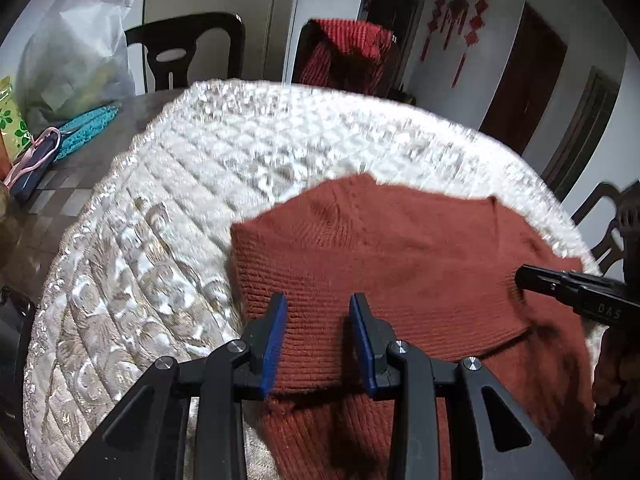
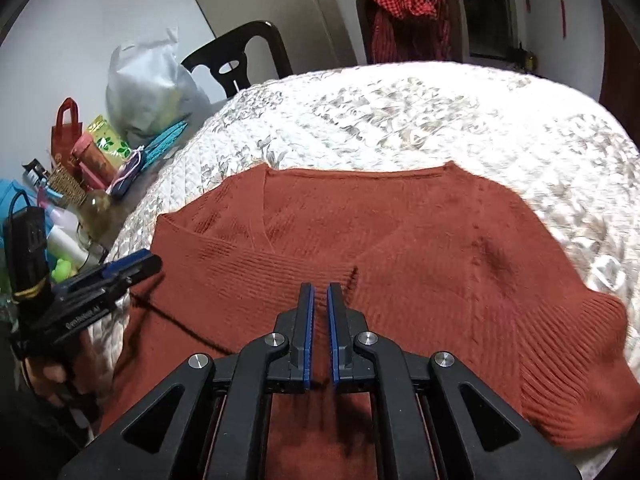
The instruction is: Fold small clothes
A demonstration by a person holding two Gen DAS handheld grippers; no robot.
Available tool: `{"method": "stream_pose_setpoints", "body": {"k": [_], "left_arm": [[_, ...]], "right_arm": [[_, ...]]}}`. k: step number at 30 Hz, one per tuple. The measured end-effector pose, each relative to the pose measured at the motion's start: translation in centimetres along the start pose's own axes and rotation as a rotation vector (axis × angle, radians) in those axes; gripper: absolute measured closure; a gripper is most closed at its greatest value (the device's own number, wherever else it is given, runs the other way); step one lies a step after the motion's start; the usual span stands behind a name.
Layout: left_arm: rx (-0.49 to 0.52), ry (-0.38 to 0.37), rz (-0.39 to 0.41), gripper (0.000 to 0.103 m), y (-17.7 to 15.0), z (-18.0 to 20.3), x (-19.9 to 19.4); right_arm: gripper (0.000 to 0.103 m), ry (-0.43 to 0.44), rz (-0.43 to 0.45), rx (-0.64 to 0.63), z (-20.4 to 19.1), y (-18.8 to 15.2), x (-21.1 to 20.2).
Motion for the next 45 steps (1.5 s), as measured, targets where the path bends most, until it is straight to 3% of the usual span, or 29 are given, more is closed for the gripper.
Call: {"method": "stream_pose_setpoints", "body": {"k": [14,21,24,28,45], "left_arm": [[0.078,0.104,0.017,0.066,-2.9,1.3,-2.5],[0.071,0.1,-0.003,0.065,-4.4,1.9,-3.9],[0.055,0.103,-0.003,0.065,-5.4,1.8,-4.6],[0.036,0.108,0.011,0.063,-6.6,1.8,-5.8],[0.095,0.111,0.011,0.06,-10.7,4.0,-7.5]], "right_arm": [[0.09,-0.026,-0.004,-0.074,-1.6,-3.5,-1.0],[0.089,-0.038,0.001,-0.092,-2.5,-4.9,-2.6],[0.083,-0.026,0.005,-0.088,-2.7,-5.8,-3.3],[0.066,-0.012,0.027,-0.074,-2.9,-7.2,-4.7],[0.066,-0.051,0.04,-0.087,-2.6,-12.6,-7.0]]}}
Point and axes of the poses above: each gripper's, at about its wrist camera, not at the fingertips, and x roughly the way its jaws point, z to its right, y to its top, the point moved 7 cm from there along x, roughly the way its jaws point, and after that the axes turned 2 degrees about -z, right-handed, at the moved point
